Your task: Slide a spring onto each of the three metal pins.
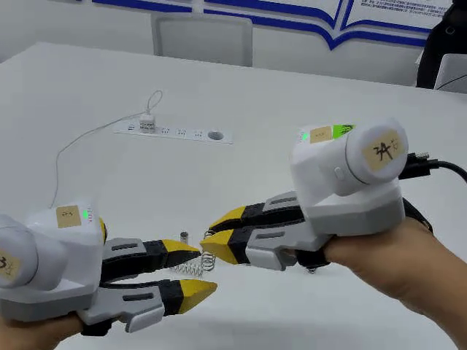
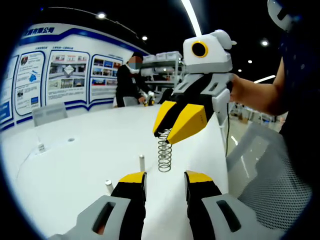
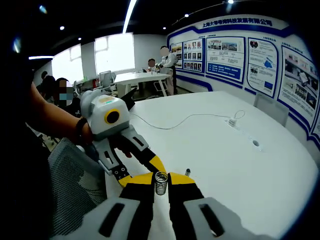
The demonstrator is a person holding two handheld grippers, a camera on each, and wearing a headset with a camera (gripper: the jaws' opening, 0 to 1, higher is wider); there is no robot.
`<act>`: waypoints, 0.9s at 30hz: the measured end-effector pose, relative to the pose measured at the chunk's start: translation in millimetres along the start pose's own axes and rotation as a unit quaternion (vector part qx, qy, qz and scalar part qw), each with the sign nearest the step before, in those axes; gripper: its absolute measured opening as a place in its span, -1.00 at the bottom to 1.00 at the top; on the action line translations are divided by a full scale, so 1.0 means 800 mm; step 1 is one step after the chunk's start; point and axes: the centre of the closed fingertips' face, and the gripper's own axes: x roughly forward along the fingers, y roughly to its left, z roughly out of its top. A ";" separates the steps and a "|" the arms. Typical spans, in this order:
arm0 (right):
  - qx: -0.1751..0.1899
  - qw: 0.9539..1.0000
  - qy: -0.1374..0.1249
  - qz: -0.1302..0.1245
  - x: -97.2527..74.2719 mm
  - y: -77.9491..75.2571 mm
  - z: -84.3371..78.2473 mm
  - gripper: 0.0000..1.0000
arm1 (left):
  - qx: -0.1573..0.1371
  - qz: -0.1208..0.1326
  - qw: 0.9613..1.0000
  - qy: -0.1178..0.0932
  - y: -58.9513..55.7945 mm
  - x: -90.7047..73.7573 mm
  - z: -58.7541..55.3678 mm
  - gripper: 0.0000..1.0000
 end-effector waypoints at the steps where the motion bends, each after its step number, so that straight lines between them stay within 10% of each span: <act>1: 0.000 1.000 0.000 -0.002 -0.002 -0.002 0.000 -0.77 | 0.000 0.001 1.000 0.000 0.001 -0.001 0.000 -0.36; 18: 0.024 0.996 -0.007 -0.089 -0.049 -0.086 -0.013 -0.77 | -0.012 0.037 0.999 -0.002 0.025 -0.029 -0.010 -0.23; 27: 0.026 0.994 -0.007 -0.105 -0.039 -0.105 -0.022 -0.77 | -0.014 0.042 0.999 -0.003 0.027 -0.031 -0.010 -0.21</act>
